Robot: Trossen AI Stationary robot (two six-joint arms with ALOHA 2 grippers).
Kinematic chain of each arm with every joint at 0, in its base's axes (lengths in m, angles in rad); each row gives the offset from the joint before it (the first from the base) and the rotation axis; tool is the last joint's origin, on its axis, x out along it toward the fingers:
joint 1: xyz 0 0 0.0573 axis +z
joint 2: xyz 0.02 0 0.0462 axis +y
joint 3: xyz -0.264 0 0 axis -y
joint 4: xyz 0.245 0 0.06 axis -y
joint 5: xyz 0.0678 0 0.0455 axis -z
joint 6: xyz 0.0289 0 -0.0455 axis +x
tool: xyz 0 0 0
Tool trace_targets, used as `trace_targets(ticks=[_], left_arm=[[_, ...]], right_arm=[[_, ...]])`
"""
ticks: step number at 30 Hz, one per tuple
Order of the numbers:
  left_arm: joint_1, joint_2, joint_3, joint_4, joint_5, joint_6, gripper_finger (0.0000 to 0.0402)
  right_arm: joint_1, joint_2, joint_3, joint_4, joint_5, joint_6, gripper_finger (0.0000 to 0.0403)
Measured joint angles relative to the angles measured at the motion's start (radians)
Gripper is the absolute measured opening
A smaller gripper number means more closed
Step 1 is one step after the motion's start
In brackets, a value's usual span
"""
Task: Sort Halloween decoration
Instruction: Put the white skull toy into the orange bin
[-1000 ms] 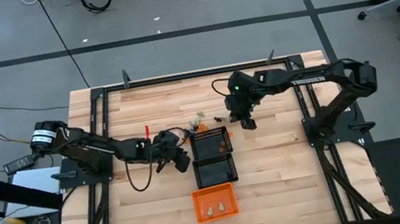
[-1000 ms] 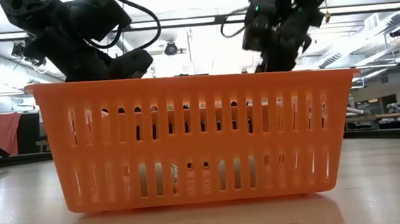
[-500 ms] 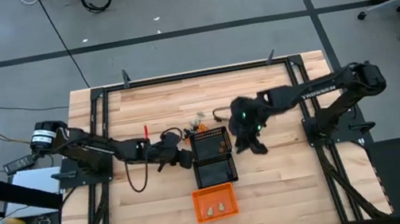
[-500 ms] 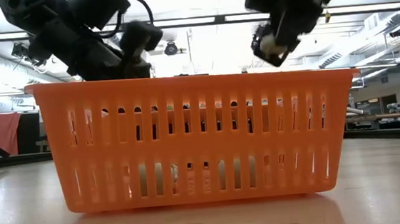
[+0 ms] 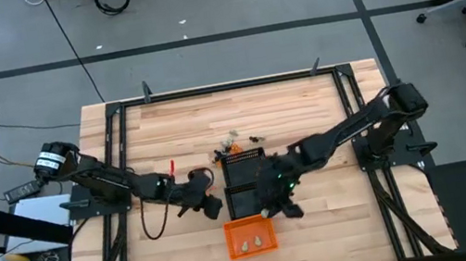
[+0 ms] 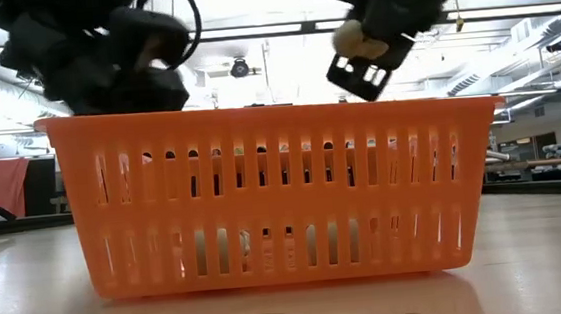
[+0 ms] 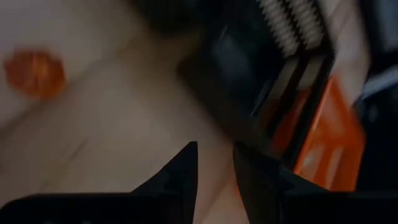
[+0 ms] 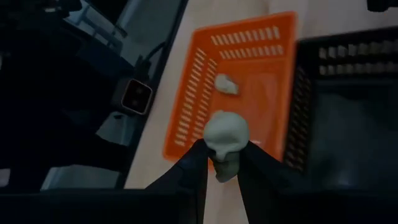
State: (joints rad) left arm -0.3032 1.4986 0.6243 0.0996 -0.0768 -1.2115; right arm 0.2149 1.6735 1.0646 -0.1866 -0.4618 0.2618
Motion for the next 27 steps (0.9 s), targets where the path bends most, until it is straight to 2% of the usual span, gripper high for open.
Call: trace_targets(ticks=[8, 15, 22, 27], left_arm=[[-0.016, 0.000, 0.000, -0.088, 0.139, 0.139, 0.0109], [-0.045, 0.000, 0.000, -0.123, 0.161, 0.272, 0.0109], [-0.069, 0.000, 0.000, -0.138, 0.153, 0.360, 0.0109], [-0.070, 0.000, 0.000, -0.140, 0.124, 0.393, 0.0109]], right_arm=[[0.042, 0.203, 0.202, -0.070, 0.075, 0.013, 0.0082], [0.057, 0.286, 0.266, -0.118, 0.085, 0.053, 0.0084], [0.060, 0.301, 0.279, -0.191, 0.111, 0.140, 0.0139], [0.041, 0.263, 0.278, -0.210, 0.109, 0.175, 0.0171]])
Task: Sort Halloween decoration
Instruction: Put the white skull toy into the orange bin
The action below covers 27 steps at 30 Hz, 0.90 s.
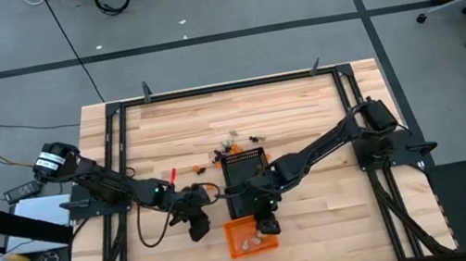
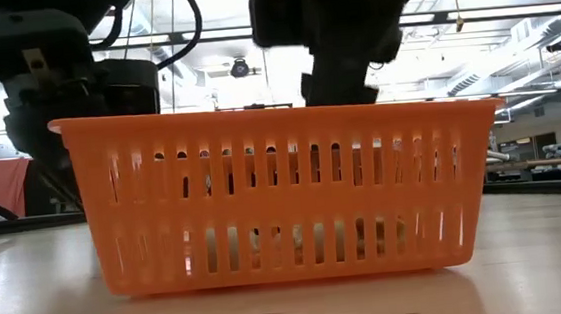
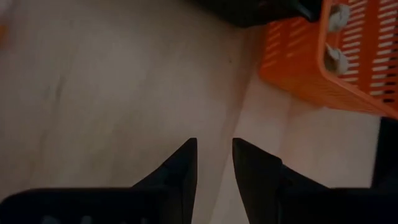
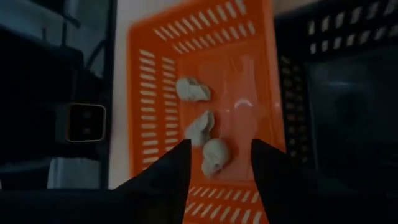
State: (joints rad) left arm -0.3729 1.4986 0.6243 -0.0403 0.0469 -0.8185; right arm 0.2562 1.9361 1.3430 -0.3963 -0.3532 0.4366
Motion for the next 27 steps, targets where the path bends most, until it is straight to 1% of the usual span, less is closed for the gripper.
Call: trace_targets(ticks=[2, 6, 9, 12, 14, 19, 24, 27], left_arm=[[0.000, 0.000, 0.000, 0.000, -0.014, 0.002, 0.0109], [0.001, 0.000, 0.000, 0.007, -0.054, 0.002, 0.0109], [0.010, 0.000, 0.000, 0.006, -0.060, -0.004, 0.0109], [0.022, -0.011, 0.000, 0.005, -0.070, -0.014, 0.0109], [0.031, -0.026, 0.000, 0.005, -0.090, -0.028, 0.0109], [0.027, -0.089, 0.000, 0.008, -0.203, -0.085, 0.0109], [0.027, -0.124, 0.000, -0.001, -0.288, -0.143, 0.0109], [0.027, -0.125, 0.000, 0.006, -0.312, -0.197, 0.0109]], right_arm=[[-0.014, -0.034, 0.000, -0.018, 0.028, 0.006, 0.0174], [-0.059, -0.122, 0.000, -0.046, 0.123, -0.019, 0.0169], [-0.109, -0.189, 0.000, -0.073, 0.208, -0.060, 0.0167], [-0.176, -0.231, 0.000, -0.149, 0.301, -0.104, 0.0167], [-0.232, -0.240, 0.000, -0.213, 0.314, -0.145, 0.0167], [-0.345, -0.240, 0.000, -0.375, 0.314, -0.305, 0.0167], [-0.450, -0.238, -0.001, -0.423, 0.331, -0.497, 0.0167], [-0.524, -0.238, -0.018, -0.434, 0.325, -0.596, 0.0167]])
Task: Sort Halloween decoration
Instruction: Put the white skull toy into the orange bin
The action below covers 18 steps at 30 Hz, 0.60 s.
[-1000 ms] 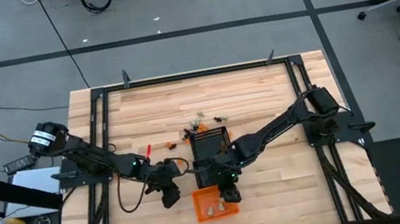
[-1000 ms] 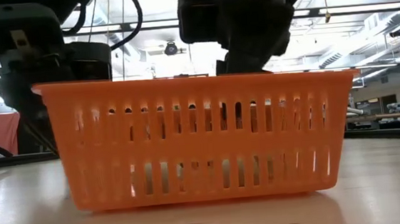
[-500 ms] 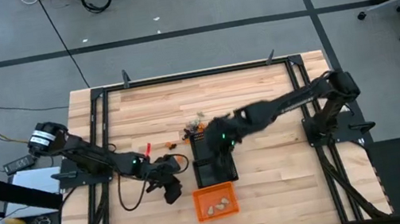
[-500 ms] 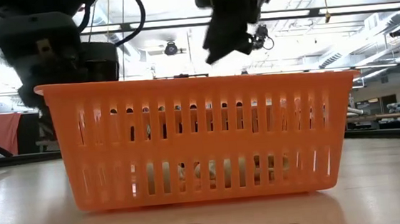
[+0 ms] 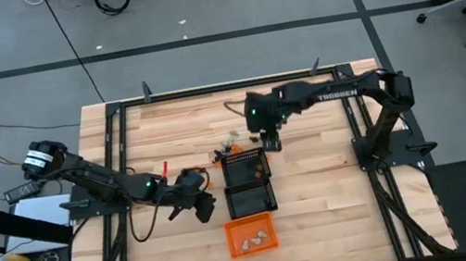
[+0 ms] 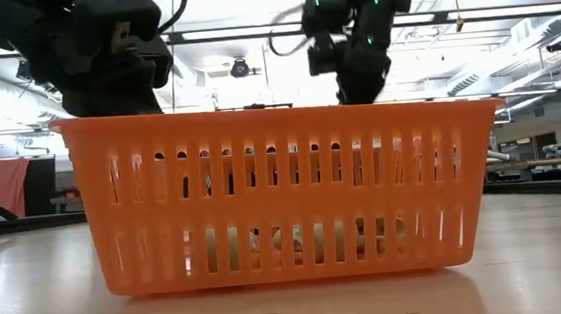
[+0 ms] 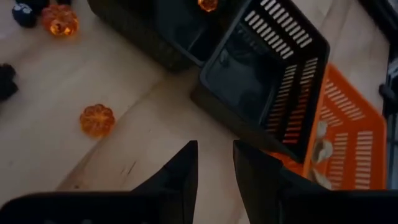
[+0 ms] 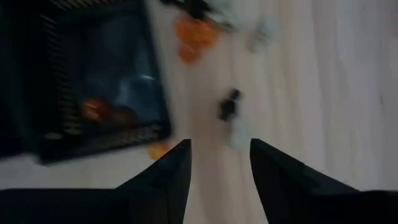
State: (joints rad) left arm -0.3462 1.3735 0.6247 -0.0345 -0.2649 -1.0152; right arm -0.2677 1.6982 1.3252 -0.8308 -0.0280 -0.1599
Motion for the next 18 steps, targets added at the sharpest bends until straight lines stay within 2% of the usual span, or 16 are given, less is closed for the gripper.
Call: trace_targets(ticks=[7, 14, 18], left_arm=[[0.001, 0.000, 0.000, 0.002, -0.062, -0.135, 0.0109], [-0.004, 0.000, 0.000, 0.045, -0.221, -0.239, 0.0109], [0.001, 0.001, 0.000, 0.072, -0.253, -0.244, 0.0109]], right_arm=[[-0.113, 0.000, -0.111, 0.026, -0.082, -0.143, 0.0182], [-0.136, 0.000, -0.215, 0.175, -0.095, -0.189, 0.0215], [-0.135, 0.003, -0.260, 0.299, -0.096, -0.259, 0.0221]])
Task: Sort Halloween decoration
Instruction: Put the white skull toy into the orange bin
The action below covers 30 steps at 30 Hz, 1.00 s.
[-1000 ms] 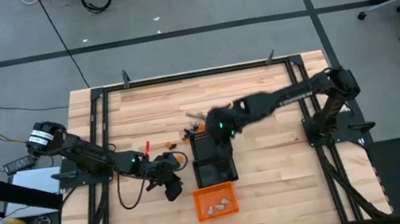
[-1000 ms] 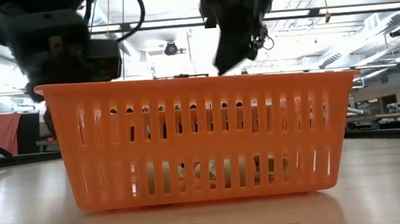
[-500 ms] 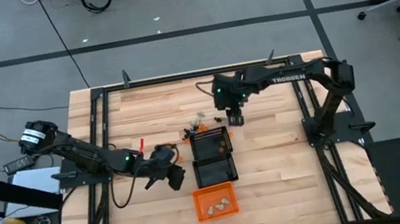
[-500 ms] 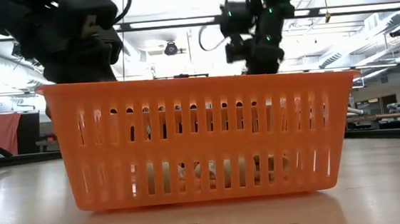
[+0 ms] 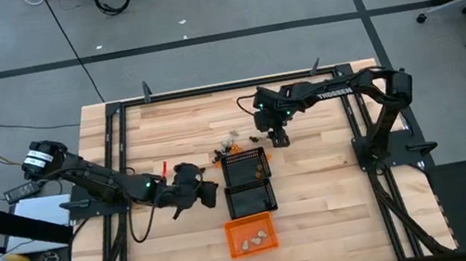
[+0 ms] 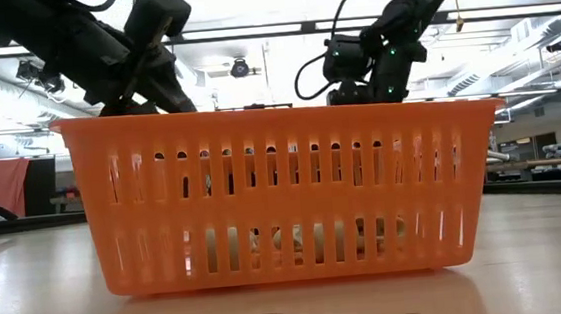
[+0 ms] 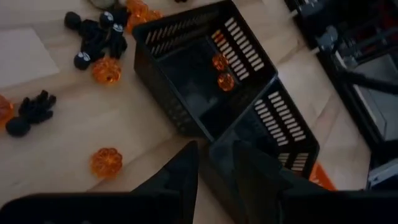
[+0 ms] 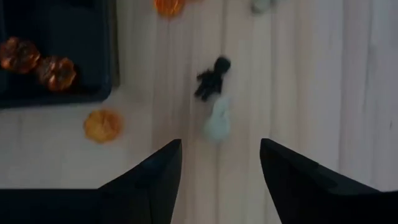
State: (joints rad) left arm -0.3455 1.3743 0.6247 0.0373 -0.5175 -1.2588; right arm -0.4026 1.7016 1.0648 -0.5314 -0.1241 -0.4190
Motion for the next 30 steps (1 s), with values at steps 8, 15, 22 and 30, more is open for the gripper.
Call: trace_targets(ticks=[8, 15, 22, 30], left_arm=[[0.002, 0.000, 0.000, 0.003, -0.006, -0.063, 0.0109], [0.005, 0.000, 0.000, 0.002, -0.011, -0.097, 0.0109], [0.013, 0.001, 0.000, 0.013, -0.011, -0.102, 0.0109], [0.011, 0.001, 0.000, 0.011, -0.010, -0.091, 0.0109]], right_arm=[[-0.011, 0.000, -0.071, 0.186, -0.054, -0.011, 0.0207], [-0.013, 0.026, -0.136, 0.260, -0.060, 0.001, 0.0200], [-0.011, 0.080, -0.138, 0.300, -0.062, 0.024, 0.0199], [-0.011, 0.080, -0.138, 0.299, -0.058, 0.066, 0.0190]])
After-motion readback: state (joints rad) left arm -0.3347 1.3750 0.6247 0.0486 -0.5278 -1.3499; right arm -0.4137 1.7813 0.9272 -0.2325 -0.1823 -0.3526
